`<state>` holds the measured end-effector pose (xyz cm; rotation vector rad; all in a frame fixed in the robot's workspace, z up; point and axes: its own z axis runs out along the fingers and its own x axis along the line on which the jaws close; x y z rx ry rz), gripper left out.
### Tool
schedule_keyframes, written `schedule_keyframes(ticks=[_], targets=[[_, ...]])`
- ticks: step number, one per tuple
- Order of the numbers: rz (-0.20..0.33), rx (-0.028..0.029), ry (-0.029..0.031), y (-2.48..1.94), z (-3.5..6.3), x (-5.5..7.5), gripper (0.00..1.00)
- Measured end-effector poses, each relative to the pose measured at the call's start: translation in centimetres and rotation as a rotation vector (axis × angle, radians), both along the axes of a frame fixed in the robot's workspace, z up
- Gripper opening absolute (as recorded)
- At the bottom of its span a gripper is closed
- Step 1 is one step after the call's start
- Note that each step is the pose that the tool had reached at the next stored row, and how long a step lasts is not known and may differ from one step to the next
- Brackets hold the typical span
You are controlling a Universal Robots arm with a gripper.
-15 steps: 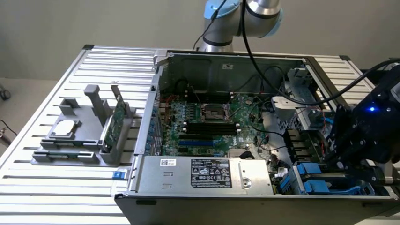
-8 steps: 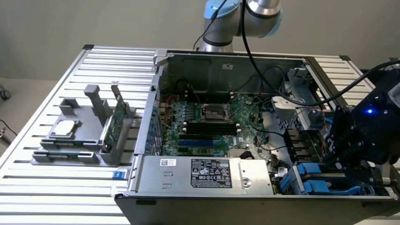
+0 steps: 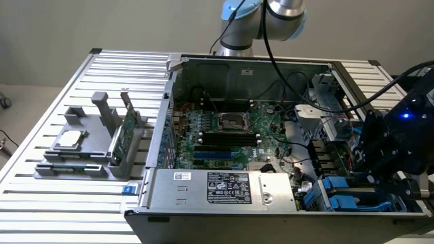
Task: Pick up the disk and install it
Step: 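Insert the second disk wire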
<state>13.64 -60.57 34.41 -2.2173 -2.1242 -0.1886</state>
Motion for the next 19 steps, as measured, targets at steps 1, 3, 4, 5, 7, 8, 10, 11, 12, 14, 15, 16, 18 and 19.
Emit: schedule_keyframes(ticks=[1,3,4,5,7,8,10,11,12,14,15,16,18,19], targets=[[0.0,0.0004,0.0004,0.0,0.3,0.0,0.25],[0.0,0.0023,0.0012,0.0,0.74,-0.2,0.25],[0.0,0.0036,0.0014,0.0,0.85,-0.5,0.25],[0.0,0.0051,0.0017,0.0,0.94,-0.9,0.25],[0.0,0.0079,0.0023,0.0,1.1,-1.7,0.25],[0.0,0.0088,0.0028,0.0,1.18,-2.1,0.25],[0.0,0.0091,0.0031,0.03,1.27,-2.6,0.25],[0.0,0.0093,0.0029,0.02,1.28,-2.6,0.25],[0.0,0.0095,0.0031,0.02,1.28,-2.6,0.25],[0.0,0.0096,0.0031,0.02,1.29,-2.6,0.25],[0.0,0.0097,0.0031,0.02,1.28,-2.6,0.25],[0.0,0.0096,0.0031,0.02,1.29,-2.6,0.25],[0.0,0.0096,0.0031,0.02,1.29,-2.6,0.25],[0.0,0.0096,0.0031,0.02,1.29,-2.6,0.25]])
